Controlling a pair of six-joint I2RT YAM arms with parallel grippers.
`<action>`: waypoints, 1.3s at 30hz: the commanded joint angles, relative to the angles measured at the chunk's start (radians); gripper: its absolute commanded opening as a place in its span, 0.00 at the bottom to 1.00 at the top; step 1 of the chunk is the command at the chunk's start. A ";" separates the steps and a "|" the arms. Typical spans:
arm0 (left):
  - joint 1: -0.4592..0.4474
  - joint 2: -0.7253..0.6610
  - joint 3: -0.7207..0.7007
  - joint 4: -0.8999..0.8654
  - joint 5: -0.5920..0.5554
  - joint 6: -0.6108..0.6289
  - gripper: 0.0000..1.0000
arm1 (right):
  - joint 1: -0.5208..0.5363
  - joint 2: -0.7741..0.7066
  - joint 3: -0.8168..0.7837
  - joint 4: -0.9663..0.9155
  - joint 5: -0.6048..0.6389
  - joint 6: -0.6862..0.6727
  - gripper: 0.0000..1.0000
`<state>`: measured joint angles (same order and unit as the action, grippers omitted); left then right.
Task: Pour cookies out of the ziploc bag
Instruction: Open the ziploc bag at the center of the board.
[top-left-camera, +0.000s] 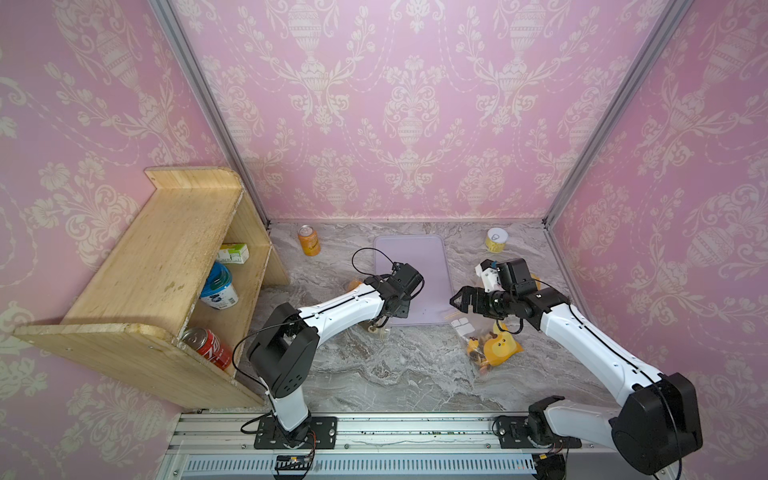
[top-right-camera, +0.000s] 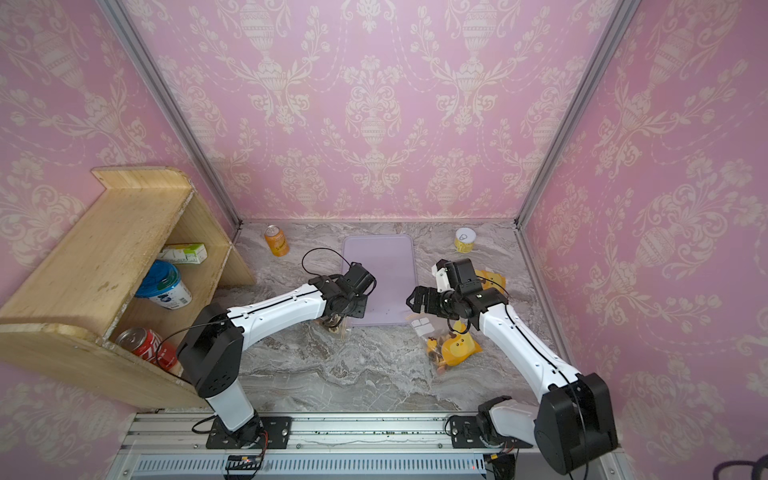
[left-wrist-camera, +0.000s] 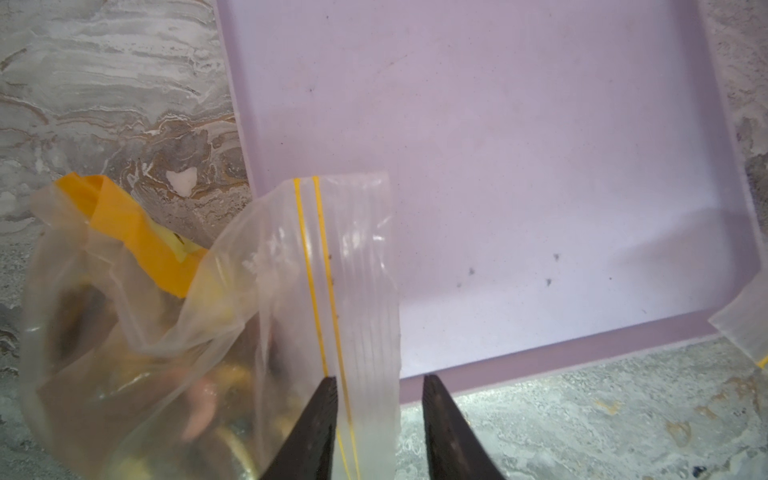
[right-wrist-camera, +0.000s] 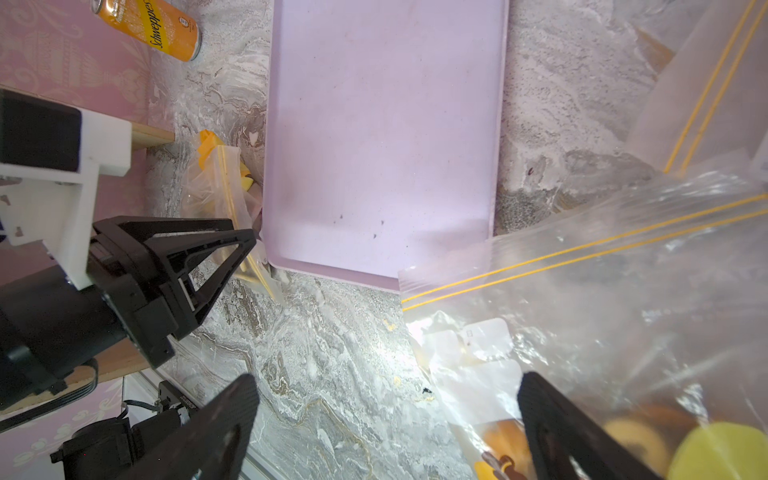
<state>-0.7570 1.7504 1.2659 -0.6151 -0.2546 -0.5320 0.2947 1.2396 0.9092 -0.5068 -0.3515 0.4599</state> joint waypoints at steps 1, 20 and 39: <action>0.000 0.002 0.013 -0.028 -0.043 0.013 0.35 | -0.007 -0.008 -0.017 -0.008 -0.017 -0.023 1.00; -0.006 0.060 0.057 -0.069 -0.077 0.011 0.42 | -0.008 -0.028 -0.052 0.011 -0.016 -0.013 1.00; -0.003 -0.004 0.008 -0.057 -0.093 0.015 0.15 | 0.043 0.042 -0.078 0.154 -0.116 0.032 0.84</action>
<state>-0.7570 1.7958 1.2922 -0.6521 -0.3218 -0.5137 0.3084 1.2537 0.8371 -0.4149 -0.4244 0.4786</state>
